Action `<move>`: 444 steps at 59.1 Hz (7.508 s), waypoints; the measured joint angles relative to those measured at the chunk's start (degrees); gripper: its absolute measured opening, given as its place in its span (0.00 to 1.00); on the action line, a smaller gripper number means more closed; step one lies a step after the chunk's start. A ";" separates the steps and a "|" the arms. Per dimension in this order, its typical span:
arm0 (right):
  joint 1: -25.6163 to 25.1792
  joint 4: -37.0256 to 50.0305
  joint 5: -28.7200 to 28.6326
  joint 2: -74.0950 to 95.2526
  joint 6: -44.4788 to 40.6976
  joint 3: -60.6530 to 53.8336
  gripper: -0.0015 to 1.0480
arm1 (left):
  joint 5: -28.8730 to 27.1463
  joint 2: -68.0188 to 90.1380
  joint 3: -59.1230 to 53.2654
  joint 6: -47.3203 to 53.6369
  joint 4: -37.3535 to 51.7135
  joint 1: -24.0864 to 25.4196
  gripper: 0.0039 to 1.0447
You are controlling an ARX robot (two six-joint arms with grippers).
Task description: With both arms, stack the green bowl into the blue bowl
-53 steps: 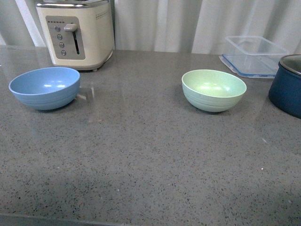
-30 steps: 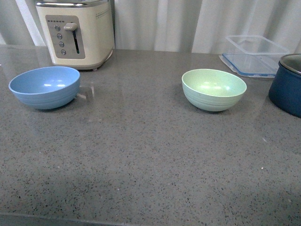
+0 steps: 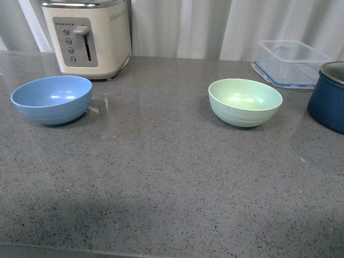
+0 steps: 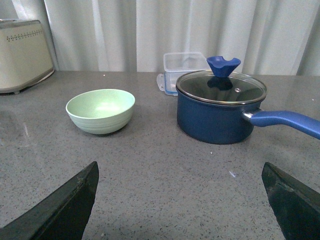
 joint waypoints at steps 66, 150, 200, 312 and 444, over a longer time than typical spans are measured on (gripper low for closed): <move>0.00 0.00 0.02 0.00 0.00 0.00 0.90 | 14.62 71.89 60.43 -25.73 -33.20 11.21 0.94; 0.00 0.00 0.02 0.00 0.00 0.00 0.90 | 17.16 87.97 73.75 -27.04 -37.83 3.82 0.03; 0.00 0.00 0.02 0.00 0.00 0.00 0.90 | 15.43 99.86 89.88 -29.64 -44.17 -12.39 0.03; 0.00 0.00 0.02 0.00 0.00 0.00 0.90 | 20.37 22.91 -6.56 -4.48 20.61 4.02 0.03; -4.13 -1.40 -25.09 14.73 0.55 6.64 0.90 | 20.50 -24.37 -9.77 -4.46 -21.81 4.02 0.73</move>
